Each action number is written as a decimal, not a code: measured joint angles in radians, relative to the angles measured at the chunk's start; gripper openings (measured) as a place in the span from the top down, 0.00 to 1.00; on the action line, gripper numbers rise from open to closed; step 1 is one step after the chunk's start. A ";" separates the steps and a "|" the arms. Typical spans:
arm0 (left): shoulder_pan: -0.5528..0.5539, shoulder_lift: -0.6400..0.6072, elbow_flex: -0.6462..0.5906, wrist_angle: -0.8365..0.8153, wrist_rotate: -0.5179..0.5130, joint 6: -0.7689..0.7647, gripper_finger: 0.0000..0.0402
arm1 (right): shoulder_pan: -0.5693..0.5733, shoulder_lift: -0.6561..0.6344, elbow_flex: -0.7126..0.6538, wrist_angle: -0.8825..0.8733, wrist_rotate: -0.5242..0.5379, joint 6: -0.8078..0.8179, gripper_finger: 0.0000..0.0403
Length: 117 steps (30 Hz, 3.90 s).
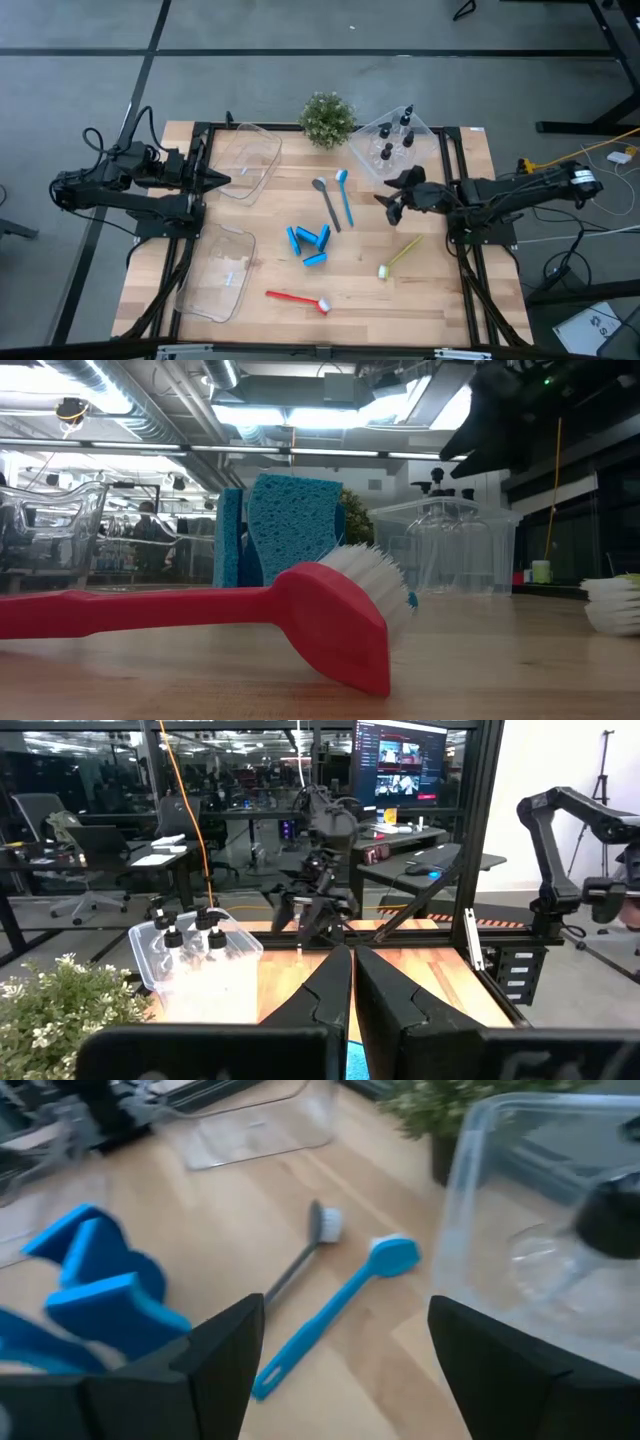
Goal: Pick & Place Kitchen Sink Supplies
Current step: Put the yellow dish brush into the top transparent bin
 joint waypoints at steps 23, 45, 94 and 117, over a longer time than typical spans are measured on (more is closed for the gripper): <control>0.000 0.000 0.000 0.000 0.000 0.000 0.97 | 0.275 0.182 0.280 -0.326 -0.310 0.035 0.31; 0.000 0.000 0.000 0.000 0.000 0.000 0.97 | 0.391 0.529 0.360 -0.579 -0.393 -0.180 0.31; 0.000 0.000 0.000 0.000 0.000 0.000 0.98 | 0.379 0.727 0.358 -0.570 -0.436 -0.124 0.91; 0.000 0.000 0.000 0.000 0.000 0.000 0.98 | 0.229 0.427 0.358 -0.097 -0.471 -0.171 0.94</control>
